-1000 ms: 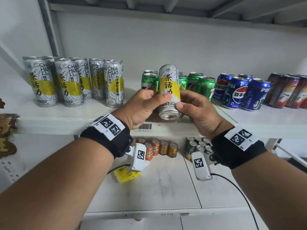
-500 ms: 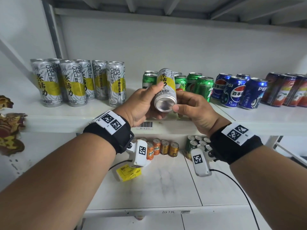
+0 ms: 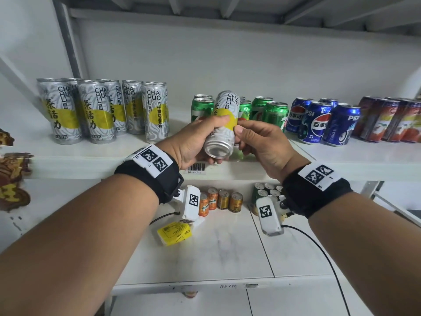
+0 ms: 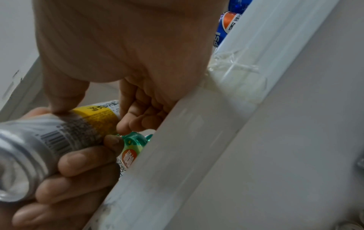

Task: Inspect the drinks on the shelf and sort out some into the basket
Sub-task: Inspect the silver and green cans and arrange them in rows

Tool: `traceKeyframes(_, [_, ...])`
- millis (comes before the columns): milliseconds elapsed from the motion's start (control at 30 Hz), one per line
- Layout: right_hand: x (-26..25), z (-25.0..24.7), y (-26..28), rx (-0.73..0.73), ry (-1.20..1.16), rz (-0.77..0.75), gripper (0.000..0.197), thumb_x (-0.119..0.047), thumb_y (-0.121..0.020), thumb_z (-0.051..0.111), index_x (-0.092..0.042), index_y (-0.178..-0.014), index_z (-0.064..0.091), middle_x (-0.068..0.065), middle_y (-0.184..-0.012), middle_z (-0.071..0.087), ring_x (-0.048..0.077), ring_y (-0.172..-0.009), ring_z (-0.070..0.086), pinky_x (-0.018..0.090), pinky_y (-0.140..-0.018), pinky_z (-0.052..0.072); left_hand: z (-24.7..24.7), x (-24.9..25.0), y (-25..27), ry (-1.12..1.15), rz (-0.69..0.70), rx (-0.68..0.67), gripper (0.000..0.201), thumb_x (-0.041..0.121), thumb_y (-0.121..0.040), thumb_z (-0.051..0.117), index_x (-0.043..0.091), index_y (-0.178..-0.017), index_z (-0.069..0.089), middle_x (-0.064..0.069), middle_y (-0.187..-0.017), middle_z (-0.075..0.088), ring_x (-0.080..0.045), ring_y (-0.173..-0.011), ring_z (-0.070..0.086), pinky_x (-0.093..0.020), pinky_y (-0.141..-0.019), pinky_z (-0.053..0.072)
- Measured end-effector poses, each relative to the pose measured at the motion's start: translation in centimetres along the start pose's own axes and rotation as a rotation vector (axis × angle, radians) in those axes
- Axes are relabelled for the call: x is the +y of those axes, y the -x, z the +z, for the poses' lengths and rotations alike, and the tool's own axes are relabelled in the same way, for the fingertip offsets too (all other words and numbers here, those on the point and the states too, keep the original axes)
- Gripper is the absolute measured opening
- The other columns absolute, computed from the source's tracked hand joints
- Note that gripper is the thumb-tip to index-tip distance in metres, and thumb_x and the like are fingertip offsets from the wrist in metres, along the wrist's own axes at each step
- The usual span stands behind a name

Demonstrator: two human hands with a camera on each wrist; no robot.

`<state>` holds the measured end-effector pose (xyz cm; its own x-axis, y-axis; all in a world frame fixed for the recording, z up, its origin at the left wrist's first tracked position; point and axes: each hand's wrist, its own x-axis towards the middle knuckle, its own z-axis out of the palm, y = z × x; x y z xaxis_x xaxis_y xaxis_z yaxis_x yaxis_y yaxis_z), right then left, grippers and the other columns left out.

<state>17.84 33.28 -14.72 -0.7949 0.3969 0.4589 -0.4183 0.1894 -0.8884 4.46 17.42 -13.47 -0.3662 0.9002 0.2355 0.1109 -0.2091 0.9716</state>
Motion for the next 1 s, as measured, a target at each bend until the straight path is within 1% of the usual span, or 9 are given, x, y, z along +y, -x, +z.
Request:
traceKeyframes(133, [-0.2,0.4,-0.1,0.008,0.055,0.0,0.014,-0.032,-0.09,0.078,-0.018,-0.087,0.081,0.005,-0.077,0.067,0.017,-0.065,0.053,0.031,-0.057,0.04,-0.3,0.0,-0.5,-0.033,-0.018,-0.009,0.053,0.067,-0.092,0.062,0.019,-0.088,0.084,-0.013,-0.077,0.075,-0.02,-0.052,0.067,-0.02,-0.04,0.045])
traceKeyframes(233, [-0.4,0.6,-0.2,0.013,0.056,-0.001,0.019,-0.033,-0.093,0.073,-0.018,-0.083,0.078,0.006,-0.075,0.063,0.018,-0.065,0.052,0.032,-0.058,0.039,-0.1,-0.2,-0.6,-0.046,0.007,-0.018,0.048,0.059,-0.094,0.064,0.014,-0.101,0.078,-0.012,-0.085,0.077,-0.021,-0.058,0.07,-0.024,-0.044,0.051])
traceKeyframes(333, [-0.8,0.9,-0.2,0.053,0.041,-0.012,0.03,-0.04,-0.091,0.071,-0.01,-0.092,0.076,0.012,-0.081,0.059,0.02,-0.069,0.052,0.032,-0.059,0.04,0.5,-0.6,-0.6,-0.124,0.05,0.053,0.05,0.058,-0.082,0.076,0.018,-0.111,0.072,-0.009,-0.093,0.081,-0.023,-0.075,0.079,-0.03,-0.057,0.062])
traceKeyframes(433, [-1.3,1.6,-0.1,0.043,0.037,-0.045,0.031,-0.038,-0.093,0.074,-0.008,-0.1,0.077,0.013,-0.087,0.073,0.026,-0.073,0.064,0.035,-0.062,0.054,0.8,-1.1,-1.0,-0.288,0.188,0.161,0.026,0.041,-0.086,0.082,0.027,-0.106,0.072,0.002,-0.101,0.083,-0.018,-0.094,0.081,-0.03,-0.079,0.065])
traceKeyframes(500, [-1.6,2.4,-0.2,0.075,0.024,-0.058,0.042,-0.036,-0.088,0.08,-0.002,-0.111,0.074,0.021,-0.101,0.077,0.036,-0.085,0.074,0.047,-0.076,0.064,1.2,-1.2,-1.2,-0.36,0.241,0.188,0.022,0.028,-0.088,0.084,0.029,-0.106,0.072,0.006,-0.1,0.083,-0.013,-0.093,0.08,-0.027,-0.08,0.064])
traceKeyframes(600, [-2.2,3.2,-0.2,0.155,0.013,-0.085,0.044,-0.026,-0.085,0.085,0.0,-0.117,0.071,0.021,-0.112,0.077,0.041,-0.107,0.074,0.058,-0.093,0.061,1.6,-1.3,-1.3,-0.426,0.272,0.172,0.037,0.03,-0.086,0.089,0.024,-0.118,0.072,0.004,-0.104,0.083,-0.014,-0.096,0.081,-0.032,-0.084,0.067])
traceKeyframes(700, [-2.9,3.2,-0.2,0.176,0.069,-0.12,0.04,-0.018,-0.086,0.086,-0.003,-0.119,0.07,0.014,-0.112,0.078,0.034,-0.108,0.075,0.057,-0.094,0.06,1.7,-1.2,-1.2,-0.474,0.275,0.183,0.048,0.032,-0.085,0.092,0.017,-0.125,0.07,0.002,-0.108,0.081,-0.015,-0.1,0.08,-0.04,-0.09,0.066])
traceKeyframes(833, [-3.7,3.0,-0.1,0.149,0.152,-0.165,0.043,-0.012,-0.085,0.087,-0.004,-0.122,0.067,0.012,-0.111,0.078,0.03,-0.105,0.076,0.053,-0.093,0.062,1.4,-0.4,-0.8,-0.459,0.248,0.145,0.051,0.03,-0.084,0.093,0.022,-0.128,0.069,0.005,-0.112,0.081,-0.012,-0.103,0.079,-0.034,-0.09,0.065])
traceKeyframes(1000, [-4.0,2.8,0.4,0.089,0.174,-0.223,0.055,-0.015,-0.078,0.09,-0.006,-0.126,0.066,0.014,-0.117,0.076,0.035,-0.112,0.073,0.057,-0.1,0.058,1.1,1.2,-0.8,-0.461,0.321,0.088,0.056,0.011,-0.085,0.091,0.015,-0.135,0.066,-0.005,-0.123,0.077,-0.027,-0.116,0.074,-0.054,-0.098,0.063])
